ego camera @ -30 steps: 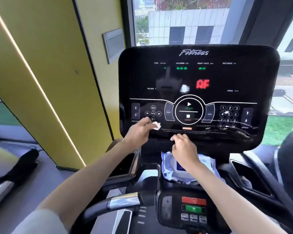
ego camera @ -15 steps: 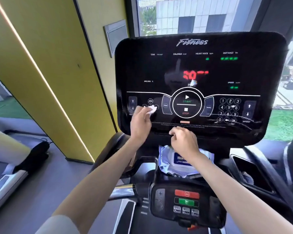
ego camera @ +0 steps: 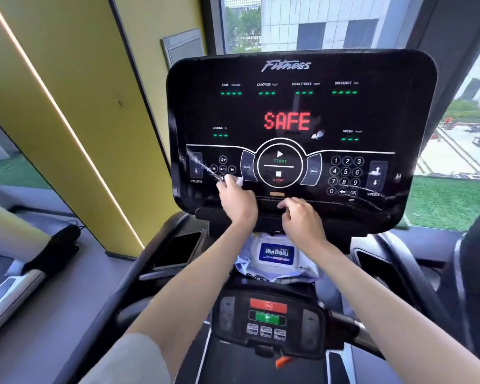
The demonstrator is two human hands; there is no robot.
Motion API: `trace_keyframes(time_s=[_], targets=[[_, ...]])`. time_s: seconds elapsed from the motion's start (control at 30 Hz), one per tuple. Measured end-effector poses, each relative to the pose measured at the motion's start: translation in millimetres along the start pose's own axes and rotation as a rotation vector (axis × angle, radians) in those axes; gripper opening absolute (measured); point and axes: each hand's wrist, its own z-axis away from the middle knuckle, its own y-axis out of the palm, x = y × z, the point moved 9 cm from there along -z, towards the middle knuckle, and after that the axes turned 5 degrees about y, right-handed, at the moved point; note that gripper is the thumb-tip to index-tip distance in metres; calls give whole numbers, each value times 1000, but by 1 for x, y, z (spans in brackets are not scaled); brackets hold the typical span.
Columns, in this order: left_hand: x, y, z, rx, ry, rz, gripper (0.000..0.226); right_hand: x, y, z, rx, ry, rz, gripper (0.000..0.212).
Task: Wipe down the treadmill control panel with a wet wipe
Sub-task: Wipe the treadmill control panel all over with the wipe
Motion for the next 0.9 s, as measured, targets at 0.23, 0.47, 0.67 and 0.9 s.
trace_keyframes(time_s=[0.23,0.47,0.67,0.9], targets=[[-92,66,44,279,-59,503,14,-23,-53,3,-141,17,2,22],[-43,-32,-33,-145,-91,467,5,-34,-75,-7,-190,-42,-16,24],[-35,5,-12,-102,-35,45,13,-46,-67,-9,-134,-27,8,23],[-147,85,54,477,484,210,24,-64,-86,-14,-129,79,-22,27]])
